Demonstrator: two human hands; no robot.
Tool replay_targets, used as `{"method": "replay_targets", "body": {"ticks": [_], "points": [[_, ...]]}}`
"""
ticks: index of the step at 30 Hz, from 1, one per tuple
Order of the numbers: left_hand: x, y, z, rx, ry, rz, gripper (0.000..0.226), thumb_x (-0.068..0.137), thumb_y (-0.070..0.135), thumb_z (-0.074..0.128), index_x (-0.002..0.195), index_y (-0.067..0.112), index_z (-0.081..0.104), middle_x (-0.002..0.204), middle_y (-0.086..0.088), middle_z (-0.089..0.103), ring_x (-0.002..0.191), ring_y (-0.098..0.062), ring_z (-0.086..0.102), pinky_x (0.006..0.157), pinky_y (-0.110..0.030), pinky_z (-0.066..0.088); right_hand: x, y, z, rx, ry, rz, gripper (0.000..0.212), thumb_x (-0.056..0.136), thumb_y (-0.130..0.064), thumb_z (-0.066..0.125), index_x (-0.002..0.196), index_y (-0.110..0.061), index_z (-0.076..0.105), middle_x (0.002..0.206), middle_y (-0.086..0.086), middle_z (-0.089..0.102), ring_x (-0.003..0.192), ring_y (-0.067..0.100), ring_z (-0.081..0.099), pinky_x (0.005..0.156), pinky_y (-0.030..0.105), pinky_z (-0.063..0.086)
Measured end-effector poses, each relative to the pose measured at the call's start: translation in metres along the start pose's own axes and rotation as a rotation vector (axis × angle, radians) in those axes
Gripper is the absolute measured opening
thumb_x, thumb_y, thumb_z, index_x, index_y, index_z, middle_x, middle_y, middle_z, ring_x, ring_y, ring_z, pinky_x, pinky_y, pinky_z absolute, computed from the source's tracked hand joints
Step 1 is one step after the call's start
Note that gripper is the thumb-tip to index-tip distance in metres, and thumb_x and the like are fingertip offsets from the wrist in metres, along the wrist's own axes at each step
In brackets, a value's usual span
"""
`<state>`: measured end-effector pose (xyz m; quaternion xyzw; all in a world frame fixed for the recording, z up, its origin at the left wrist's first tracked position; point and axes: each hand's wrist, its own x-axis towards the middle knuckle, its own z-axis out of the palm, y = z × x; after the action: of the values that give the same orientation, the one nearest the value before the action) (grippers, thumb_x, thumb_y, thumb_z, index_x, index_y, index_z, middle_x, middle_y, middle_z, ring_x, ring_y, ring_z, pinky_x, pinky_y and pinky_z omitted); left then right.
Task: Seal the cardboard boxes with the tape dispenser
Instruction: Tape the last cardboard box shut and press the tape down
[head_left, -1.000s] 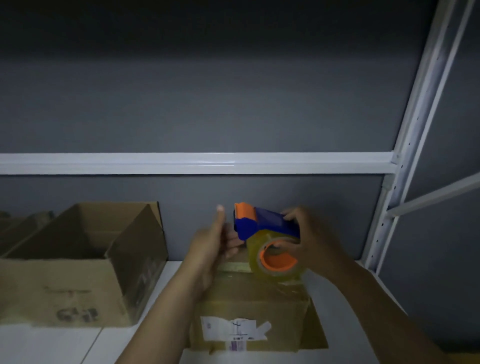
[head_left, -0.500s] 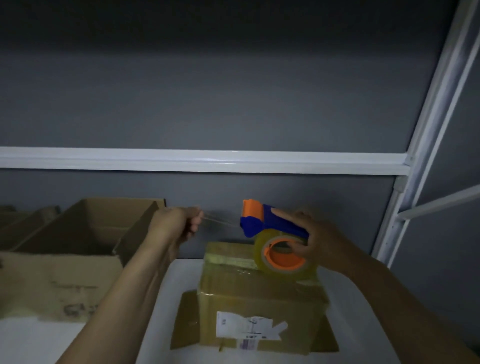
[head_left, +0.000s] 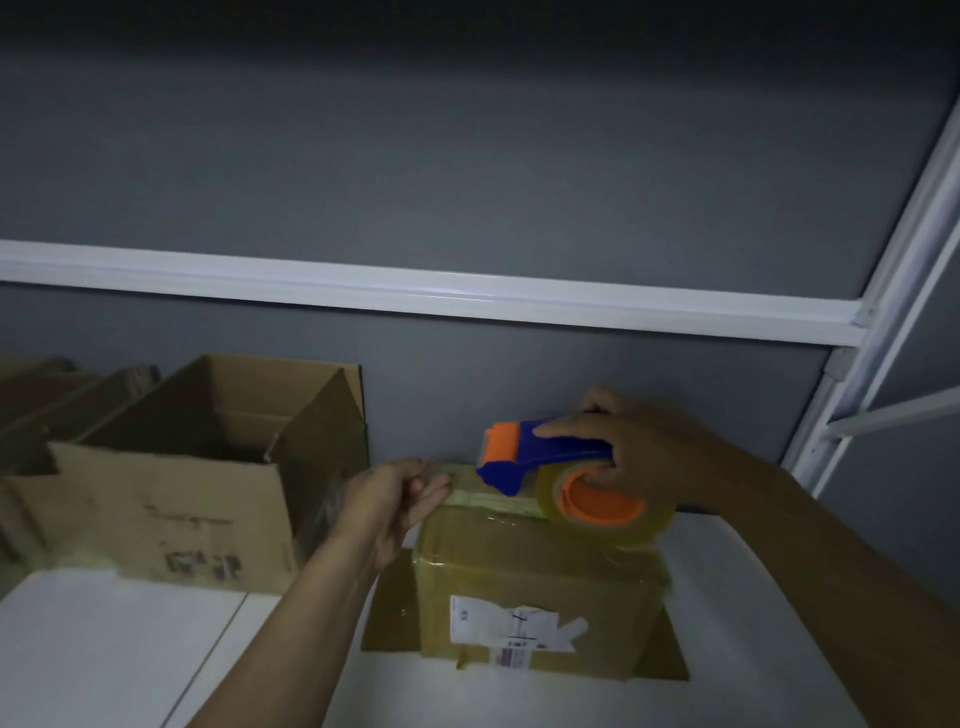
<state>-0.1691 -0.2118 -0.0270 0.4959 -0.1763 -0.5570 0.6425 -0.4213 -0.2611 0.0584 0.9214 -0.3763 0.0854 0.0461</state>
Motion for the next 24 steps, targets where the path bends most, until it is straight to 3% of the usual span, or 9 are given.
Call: {"method": "replay_targets", "body": {"ticks": [7, 10, 14, 15, 16, 18, 20, 22, 24], "points": [[0.008, -0.003, -0.03, 0.436, 0.086, 0.206, 0.011, 0.088, 0.005, 0.066, 0.079, -0.002, 0.066, 0.056, -0.009, 0.06, 0.053, -0.017, 0.058, 0.051, -0.023, 0.052, 0.02, -0.028, 0.002, -0.125, -0.102, -0.038, 0.057, 0.084, -0.05, 0.061, 0.137, -0.051, 0.04, 0.117, -0.007, 0.044, 0.098, 0.012, 0.047, 0.078, 0.024, 0.04], [0.011, -0.011, -0.038, 0.516, 0.073, 0.219, 0.019, 0.088, 0.005, 0.066, 0.071, -0.002, 0.064, 0.055, -0.01, 0.058, 0.043, -0.013, 0.052, 0.045, -0.02, 0.046, 0.025, -0.037, 0.005, -0.113, -0.132, -0.023, 0.062, 0.078, -0.064, 0.06, 0.135, -0.049, 0.043, 0.115, -0.008, 0.044, 0.099, 0.011, 0.046, 0.076, 0.025, 0.037], [0.012, -0.028, -0.045, 0.473, 0.011, 0.129, 0.031, 0.092, 0.02, 0.066, 0.063, 0.01, 0.063, 0.054, -0.007, 0.057, 0.046, -0.013, 0.05, 0.051, -0.024, 0.045, 0.028, -0.039, 0.009, -0.112, -0.088, -0.039, 0.051, 0.085, -0.066, 0.047, 0.133, -0.048, 0.048, 0.119, -0.008, 0.047, 0.102, 0.01, 0.047, 0.08, 0.022, 0.037], [0.01, -0.032, -0.046, 0.472, -0.015, 0.105, 0.022, 0.09, 0.028, 0.069, 0.07, 0.02, 0.065, 0.054, -0.006, 0.056, 0.047, -0.012, 0.05, 0.051, -0.024, 0.046, 0.029, -0.039, 0.011, -0.116, -0.081, -0.037, 0.049, 0.086, -0.066, 0.044, 0.132, -0.049, 0.049, 0.118, -0.009, 0.047, 0.102, 0.009, 0.047, 0.08, 0.022, 0.037], [0.006, -0.034, -0.045, 0.455, -0.034, 0.081, 0.008, 0.087, 0.036, 0.069, 0.089, 0.03, 0.065, 0.055, -0.005, 0.057, 0.048, -0.011, 0.05, 0.052, -0.024, 0.047, 0.03, -0.039, 0.013, -0.119, -0.073, -0.036, 0.049, 0.087, -0.067, 0.042, 0.131, -0.049, 0.049, 0.116, -0.009, 0.047, 0.1, 0.009, 0.047, 0.077, 0.021, 0.035], [0.009, -0.039, -0.047, 0.602, -0.017, 0.068, 0.054, 0.092, 0.042, 0.062, 0.14, 0.033, 0.04, 0.062, -0.002, 0.063, 0.05, -0.01, 0.053, 0.052, -0.022, 0.048, 0.032, -0.041, 0.017, -0.139, -0.062, -0.057, 0.051, 0.086, -0.071, 0.039, 0.131, -0.049, 0.05, 0.113, -0.009, 0.048, 0.096, 0.008, 0.046, 0.068, 0.016, 0.029], [0.01, -0.04, -0.048, 0.886, 0.053, 0.243, 0.059, 0.096, 0.045, 0.052, 0.149, 0.033, 0.029, 0.091, -0.003, 0.072, 0.067, -0.011, 0.063, 0.063, -0.023, 0.053, 0.034, -0.043, 0.02, -0.154, -0.064, -0.072, 0.052, 0.086, -0.072, 0.039, 0.13, -0.049, 0.051, 0.108, -0.009, 0.048, 0.089, 0.007, 0.042, 0.063, 0.01, 0.021], [0.005, -0.038, -0.047, 0.877, 0.073, 0.484, 0.052, 0.099, 0.043, 0.044, 0.148, 0.027, 0.036, 0.12, 0.002, 0.065, 0.1, -0.006, 0.061, 0.081, -0.018, 0.048, 0.037, -0.044, 0.02, -0.147, -0.066, -0.061, 0.049, 0.086, -0.068, 0.042, 0.129, -0.047, 0.052, 0.105, -0.009, 0.048, 0.085, 0.005, 0.04, 0.064, 0.012, 0.024], [-0.002, -0.036, -0.043, 0.81, -0.139, 0.559, 0.059, 0.096, 0.048, 0.042, 0.151, 0.029, 0.029, 0.144, 0.013, 0.043, 0.125, 0.001, 0.043, 0.094, -0.011, 0.036, 0.037, -0.045, 0.019, -0.153, -0.064, -0.05, 0.047, 0.087, -0.066, 0.043, 0.13, -0.047, 0.052, 0.105, -0.008, 0.049, 0.088, 0.007, 0.044, 0.068, 0.02, 0.03]]}}
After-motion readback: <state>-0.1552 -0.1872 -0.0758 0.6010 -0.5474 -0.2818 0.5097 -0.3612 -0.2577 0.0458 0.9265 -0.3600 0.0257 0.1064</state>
